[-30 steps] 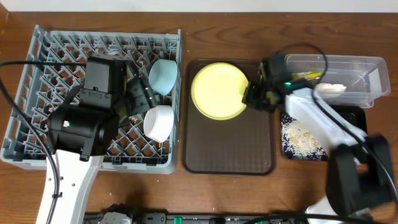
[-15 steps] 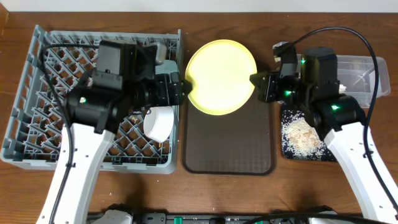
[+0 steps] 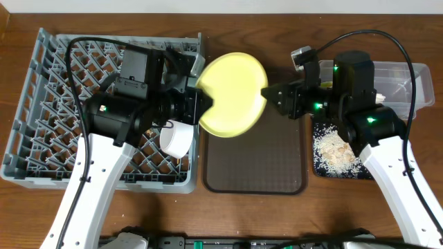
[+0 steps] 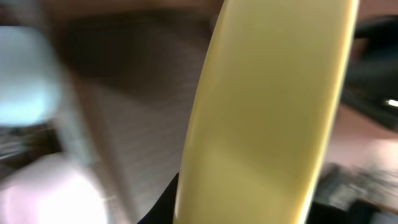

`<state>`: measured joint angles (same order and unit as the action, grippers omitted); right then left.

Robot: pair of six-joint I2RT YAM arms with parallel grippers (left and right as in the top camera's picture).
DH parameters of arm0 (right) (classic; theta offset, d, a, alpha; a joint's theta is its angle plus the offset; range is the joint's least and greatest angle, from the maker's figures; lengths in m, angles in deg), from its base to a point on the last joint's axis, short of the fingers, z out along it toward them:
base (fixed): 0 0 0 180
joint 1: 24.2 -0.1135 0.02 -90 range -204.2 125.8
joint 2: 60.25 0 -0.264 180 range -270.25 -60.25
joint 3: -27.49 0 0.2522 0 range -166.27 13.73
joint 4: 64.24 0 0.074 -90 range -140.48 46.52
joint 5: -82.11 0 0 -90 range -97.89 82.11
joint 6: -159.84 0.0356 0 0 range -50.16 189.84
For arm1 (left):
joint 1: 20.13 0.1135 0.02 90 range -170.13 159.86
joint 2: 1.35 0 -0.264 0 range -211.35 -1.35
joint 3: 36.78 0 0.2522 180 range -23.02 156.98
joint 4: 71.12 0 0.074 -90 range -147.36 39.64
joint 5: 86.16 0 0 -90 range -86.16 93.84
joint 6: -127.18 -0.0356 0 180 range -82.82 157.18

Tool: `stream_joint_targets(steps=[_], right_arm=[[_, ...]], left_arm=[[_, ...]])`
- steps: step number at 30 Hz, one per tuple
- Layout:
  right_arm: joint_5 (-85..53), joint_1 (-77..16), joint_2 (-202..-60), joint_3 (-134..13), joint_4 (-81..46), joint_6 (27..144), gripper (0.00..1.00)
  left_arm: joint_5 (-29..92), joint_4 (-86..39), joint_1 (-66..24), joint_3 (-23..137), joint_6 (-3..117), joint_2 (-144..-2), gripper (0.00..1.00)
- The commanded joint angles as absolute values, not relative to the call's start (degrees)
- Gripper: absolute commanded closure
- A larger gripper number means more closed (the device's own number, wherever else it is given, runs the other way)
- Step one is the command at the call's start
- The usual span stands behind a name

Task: Sort waste into correct bins and load items into the dishwasher
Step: 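Hand the yellow plate from the right gripper to the left gripper, then stand the yellow plate upright in the rack with the left gripper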

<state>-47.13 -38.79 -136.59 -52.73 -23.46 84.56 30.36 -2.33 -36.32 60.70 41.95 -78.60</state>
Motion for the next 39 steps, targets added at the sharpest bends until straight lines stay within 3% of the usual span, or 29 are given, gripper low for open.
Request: stream_joint_targets(steps=[1,5,9,29,39], right_arm=[[-48.12,-38.09,-136.26,-53.08,-23.06,83.03,0.01],[-44.2,-37.77,-136.26,-53.08,-20.64,83.03,0.01],[-40.82,-37.77,-136.28,-53.08,-18.39,83.03,0.01],[-36.18,-37.77,-136.28,-53.08,-14.28,83.01,0.01],[-36.18,-37.77,-136.28,-53.08,-13.97,83.01,0.01]], left_arm=[[6.45,-0.98,-36.08,61.6,40.81,-76.72,0.92],[-18.32,-0.1,-36.08,61.6,40.81,-74.36,0.93],[-33.24,-0.06,-36.08,61.6,40.55,-74.06,0.93],[-34.31,-0.45,-38.48,58.67,38.52,-95.76,0.93],[-32.39,-0.48,-38.42,58.67,46.34,-98.45,0.91]])
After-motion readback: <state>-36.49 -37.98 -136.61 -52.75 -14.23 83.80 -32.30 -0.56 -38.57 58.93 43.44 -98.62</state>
